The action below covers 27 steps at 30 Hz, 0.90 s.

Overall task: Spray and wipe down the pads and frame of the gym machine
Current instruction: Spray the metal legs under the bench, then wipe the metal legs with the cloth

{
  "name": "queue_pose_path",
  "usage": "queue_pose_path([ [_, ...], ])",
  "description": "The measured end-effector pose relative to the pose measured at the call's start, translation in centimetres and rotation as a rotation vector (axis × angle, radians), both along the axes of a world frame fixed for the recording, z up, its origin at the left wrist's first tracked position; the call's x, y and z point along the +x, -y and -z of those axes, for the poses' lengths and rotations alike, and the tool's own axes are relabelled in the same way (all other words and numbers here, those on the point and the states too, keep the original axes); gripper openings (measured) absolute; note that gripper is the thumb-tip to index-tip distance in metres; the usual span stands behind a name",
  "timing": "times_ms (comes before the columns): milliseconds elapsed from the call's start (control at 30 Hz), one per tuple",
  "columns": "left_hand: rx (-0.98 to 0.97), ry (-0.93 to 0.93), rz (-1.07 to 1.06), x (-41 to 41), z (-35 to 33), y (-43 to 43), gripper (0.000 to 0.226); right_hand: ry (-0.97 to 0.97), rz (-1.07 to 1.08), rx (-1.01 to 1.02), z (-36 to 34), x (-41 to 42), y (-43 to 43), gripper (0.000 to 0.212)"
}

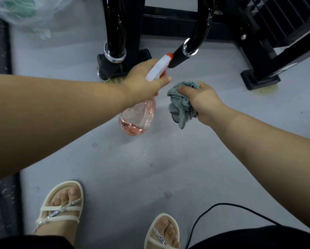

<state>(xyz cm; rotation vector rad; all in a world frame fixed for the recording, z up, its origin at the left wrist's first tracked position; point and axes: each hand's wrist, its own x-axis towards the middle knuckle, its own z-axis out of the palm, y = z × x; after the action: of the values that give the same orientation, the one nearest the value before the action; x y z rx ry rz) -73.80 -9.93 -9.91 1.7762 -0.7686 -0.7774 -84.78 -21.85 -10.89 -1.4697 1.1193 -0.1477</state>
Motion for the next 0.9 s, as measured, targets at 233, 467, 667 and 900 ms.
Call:
queue_pose_path([
  [233,0.184,0.168,0.223,0.0,1.1,-6.8,0.043,-0.012,0.058,0.179,0.7,0.5,-1.2,0.023],
  [467,0.492,0.290,-0.040,3.1,3.2,-15.1,0.039,-0.057,0.022,0.268,1.9,4.0,-5.7,0.031],
  [667,0.375,0.316,-0.571,6.9,5.2,-17.6,0.051,0.181,0.241,0.345,1.7,6.8,-5.3,0.034],
  [900,0.227,0.115,-0.706,8.7,6.0,-17.1,0.061,0.536,0.173,0.532,0.3,11.5,-7.3,0.038],
])
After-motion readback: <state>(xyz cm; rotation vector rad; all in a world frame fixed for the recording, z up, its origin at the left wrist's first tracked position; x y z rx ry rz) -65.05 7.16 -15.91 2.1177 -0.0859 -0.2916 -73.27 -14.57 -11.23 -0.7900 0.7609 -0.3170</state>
